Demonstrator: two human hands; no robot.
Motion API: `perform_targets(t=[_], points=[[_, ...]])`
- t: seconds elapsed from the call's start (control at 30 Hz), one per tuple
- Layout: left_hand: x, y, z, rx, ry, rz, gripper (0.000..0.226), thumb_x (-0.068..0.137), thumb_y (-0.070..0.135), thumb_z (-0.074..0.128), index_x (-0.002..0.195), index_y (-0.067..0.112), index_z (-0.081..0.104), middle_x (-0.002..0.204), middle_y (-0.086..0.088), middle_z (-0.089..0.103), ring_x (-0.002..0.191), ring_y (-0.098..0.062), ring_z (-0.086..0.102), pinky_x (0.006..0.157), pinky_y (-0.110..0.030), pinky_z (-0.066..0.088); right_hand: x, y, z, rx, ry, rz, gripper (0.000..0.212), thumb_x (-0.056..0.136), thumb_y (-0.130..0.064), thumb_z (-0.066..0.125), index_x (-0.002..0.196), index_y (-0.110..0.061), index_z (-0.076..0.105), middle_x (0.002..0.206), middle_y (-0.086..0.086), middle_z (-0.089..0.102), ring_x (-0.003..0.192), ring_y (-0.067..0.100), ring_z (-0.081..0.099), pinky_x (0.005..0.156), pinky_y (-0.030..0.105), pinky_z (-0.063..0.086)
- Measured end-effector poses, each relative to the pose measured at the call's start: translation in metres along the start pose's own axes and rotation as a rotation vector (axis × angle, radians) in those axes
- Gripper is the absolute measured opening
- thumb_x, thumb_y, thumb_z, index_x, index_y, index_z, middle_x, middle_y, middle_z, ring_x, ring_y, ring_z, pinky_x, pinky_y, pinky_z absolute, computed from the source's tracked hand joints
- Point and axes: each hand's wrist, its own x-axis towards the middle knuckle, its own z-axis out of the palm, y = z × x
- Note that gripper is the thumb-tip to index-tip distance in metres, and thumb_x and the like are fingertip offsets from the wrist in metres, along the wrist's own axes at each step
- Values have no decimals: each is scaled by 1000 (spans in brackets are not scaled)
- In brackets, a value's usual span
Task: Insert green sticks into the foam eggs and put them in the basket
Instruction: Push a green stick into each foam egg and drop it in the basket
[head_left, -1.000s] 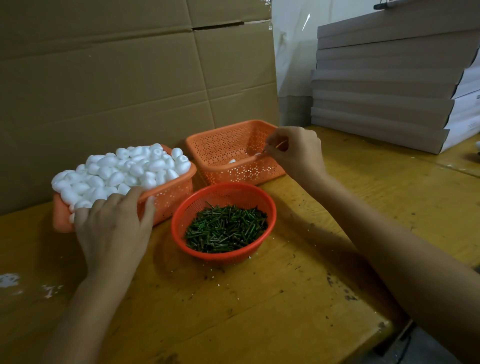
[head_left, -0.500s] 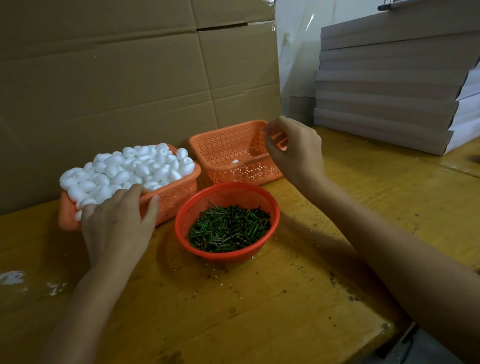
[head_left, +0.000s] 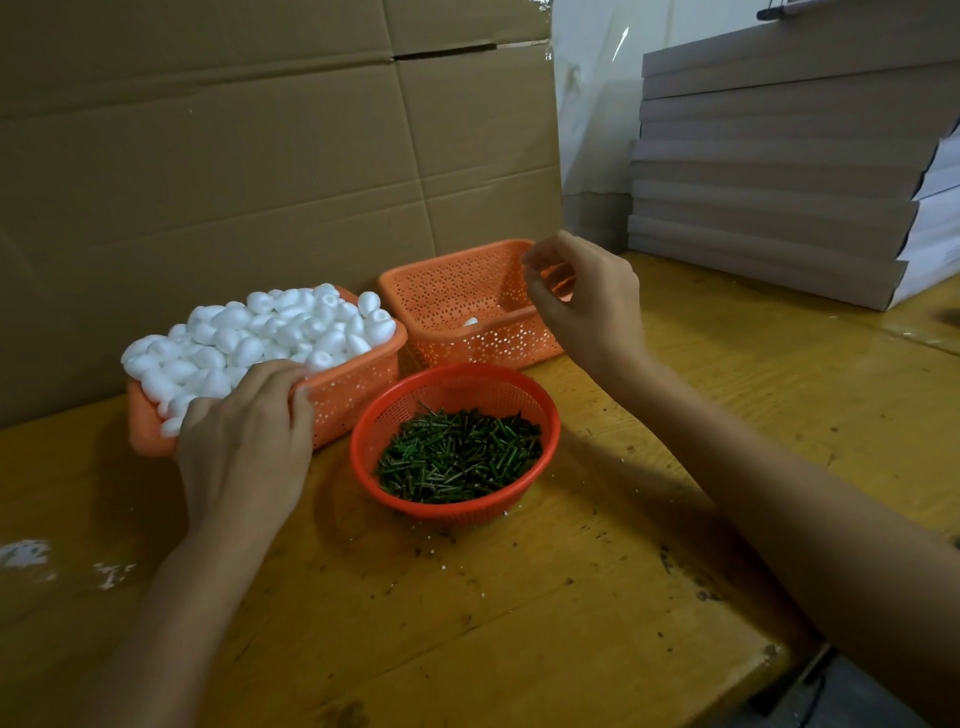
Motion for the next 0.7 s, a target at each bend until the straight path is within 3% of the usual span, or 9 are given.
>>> perform_targets(t=[0.17, 0.3, 0.43, 0.6, 0.7], points=[[-2, 1, 0, -32, 83, 1, 27, 103, 10, 60, 126, 1, 71, 129, -17, 73, 85, -45, 70, 70, -45, 45, 0, 1, 0, 13, -4, 21, 11, 93, -16, 71, 103, -20, 72, 99, -13, 72, 83, 3, 67, 74, 32, 61], [-3, 3, 2, -92, 121, 9, 32, 101, 14, 60, 130, 3, 68, 135, -14, 69, 94, -41, 72, 69, -45, 50, 1, 0, 0, 15, -7, 24, 12, 93, -16, 71, 104, -20, 72, 98, -14, 71, 83, 1, 67, 73, 28, 61], [-3, 5, 3, -76, 121, 26, 33, 100, 18, 63, 129, 4, 66, 134, -17, 67, 91, -41, 71, 65, -40, 47, 1, 0, 0, 24, -3, 27, 11, 93, -16, 71, 103, -19, 72, 97, -13, 72, 82, 1, 67, 73, 27, 60], [-4, 8, 5, 137, -33, 88, 43, 100, 34, 67, 134, 9, 67, 120, -21, 70, 102, -44, 67, 84, -54, 47, 1, -1, -1, 23, -5, 24, 11, 93, -15, 71, 102, -19, 72, 97, -13, 72, 81, 2, 67, 72, 29, 60], [-4, 9, 3, 175, -70, 87, 44, 99, 36, 69, 133, 9, 66, 111, -22, 71, 100, -45, 65, 84, -54, 44, 1, -1, -1, 29, -9, 25, 11, 93, -15, 70, 102, -21, 71, 98, -14, 71, 82, 2, 67, 73, 30, 59]])
